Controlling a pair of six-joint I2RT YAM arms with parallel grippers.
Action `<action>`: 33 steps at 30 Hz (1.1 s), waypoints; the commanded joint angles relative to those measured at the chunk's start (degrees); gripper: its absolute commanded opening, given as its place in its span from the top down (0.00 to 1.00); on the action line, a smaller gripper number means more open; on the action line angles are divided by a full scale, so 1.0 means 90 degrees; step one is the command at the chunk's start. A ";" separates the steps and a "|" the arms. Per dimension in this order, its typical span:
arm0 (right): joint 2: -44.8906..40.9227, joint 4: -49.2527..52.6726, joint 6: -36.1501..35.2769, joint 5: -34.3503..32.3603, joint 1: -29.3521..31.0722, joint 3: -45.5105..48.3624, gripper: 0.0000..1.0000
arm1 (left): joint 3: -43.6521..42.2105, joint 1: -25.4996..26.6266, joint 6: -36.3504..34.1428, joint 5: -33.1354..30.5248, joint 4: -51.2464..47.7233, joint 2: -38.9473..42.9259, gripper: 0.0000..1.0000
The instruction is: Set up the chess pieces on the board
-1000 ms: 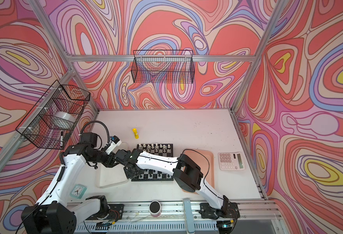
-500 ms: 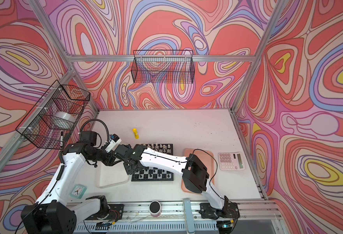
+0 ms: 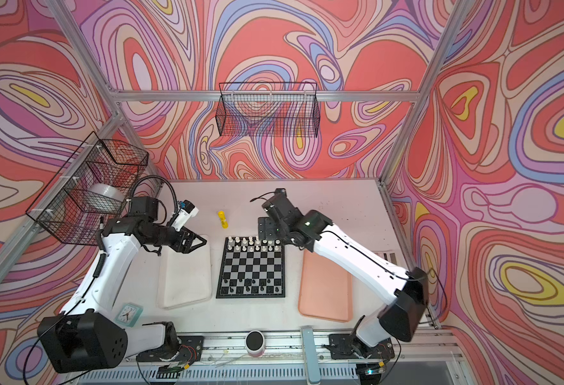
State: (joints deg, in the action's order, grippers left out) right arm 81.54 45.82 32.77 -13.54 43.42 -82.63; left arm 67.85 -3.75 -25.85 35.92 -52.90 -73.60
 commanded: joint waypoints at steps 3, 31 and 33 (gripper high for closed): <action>-0.1222 -0.1187 -0.0390 -0.1149 -0.0574 0.1094 0.02 | 0.0003 0.0249 0.1108 -0.0563 0.1006 -0.0009 0.23; -0.2604 -0.4862 -0.2823 -0.2058 -0.2645 0.4629 0.02 | -0.4977 0.0358 0.3179 -0.3724 0.8676 0.1224 0.00; -0.2652 -0.5241 -0.2905 -0.2050 -0.2751 0.4924 0.02 | -0.5205 0.0358 0.3165 -0.3690 0.8909 0.1220 0.00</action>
State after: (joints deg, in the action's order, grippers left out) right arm 58.52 7.35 9.50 -33.41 19.94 -40.69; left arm 22.90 -0.69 2.37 3.14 16.51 -63.48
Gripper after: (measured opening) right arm 0.985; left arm 0.999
